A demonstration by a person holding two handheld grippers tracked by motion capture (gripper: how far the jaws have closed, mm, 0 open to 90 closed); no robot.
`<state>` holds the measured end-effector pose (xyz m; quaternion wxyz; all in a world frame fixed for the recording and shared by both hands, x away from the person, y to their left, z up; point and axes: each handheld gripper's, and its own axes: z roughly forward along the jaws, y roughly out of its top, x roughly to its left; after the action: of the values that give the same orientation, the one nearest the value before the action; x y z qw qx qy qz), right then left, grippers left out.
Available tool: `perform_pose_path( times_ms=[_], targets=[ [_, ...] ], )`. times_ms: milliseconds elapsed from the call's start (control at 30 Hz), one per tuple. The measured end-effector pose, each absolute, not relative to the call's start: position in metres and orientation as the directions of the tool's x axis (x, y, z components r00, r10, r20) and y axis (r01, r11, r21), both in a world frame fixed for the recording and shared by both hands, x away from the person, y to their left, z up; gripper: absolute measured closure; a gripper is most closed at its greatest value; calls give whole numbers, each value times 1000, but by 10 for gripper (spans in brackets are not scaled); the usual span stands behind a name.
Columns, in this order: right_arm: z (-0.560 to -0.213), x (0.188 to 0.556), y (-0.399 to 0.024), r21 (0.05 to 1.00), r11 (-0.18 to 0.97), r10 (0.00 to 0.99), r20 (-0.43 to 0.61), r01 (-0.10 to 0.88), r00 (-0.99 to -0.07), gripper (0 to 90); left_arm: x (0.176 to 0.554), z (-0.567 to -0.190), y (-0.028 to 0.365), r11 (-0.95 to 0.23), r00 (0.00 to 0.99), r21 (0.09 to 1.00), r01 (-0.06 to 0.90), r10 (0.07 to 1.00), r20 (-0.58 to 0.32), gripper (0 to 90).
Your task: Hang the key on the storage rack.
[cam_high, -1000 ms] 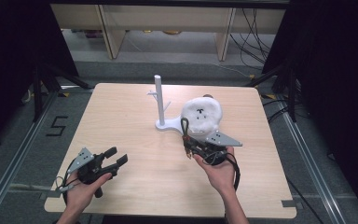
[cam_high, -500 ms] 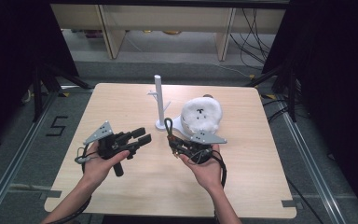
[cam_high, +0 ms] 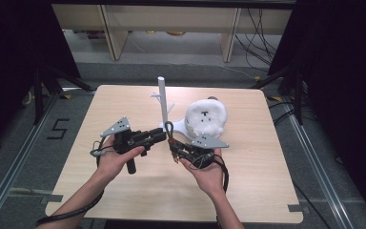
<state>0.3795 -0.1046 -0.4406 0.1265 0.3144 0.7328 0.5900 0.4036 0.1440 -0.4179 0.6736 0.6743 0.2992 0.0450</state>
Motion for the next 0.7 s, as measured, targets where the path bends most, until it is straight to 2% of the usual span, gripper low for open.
perform_pose_path(
  times_ms=[100,267,400,700],
  targets=[
    [-441,380,-104,945,107,609,183,309,-772,793,405,-419,142,81,819,933,350,457,-347,708],
    [-442,379,-102,948,116,606,170,297,-777,793,407,-419,141,73,829,937,343,445,-338,790],
    [-443,378,-101,944,108,595,189,311,-781,794,408,-421,142,80,824,928,364,436,-361,817],
    [-442,378,-99,945,120,593,178,305,-785,794,409,-422,142,75,827,925,371,427,-366,801]
  ],
)
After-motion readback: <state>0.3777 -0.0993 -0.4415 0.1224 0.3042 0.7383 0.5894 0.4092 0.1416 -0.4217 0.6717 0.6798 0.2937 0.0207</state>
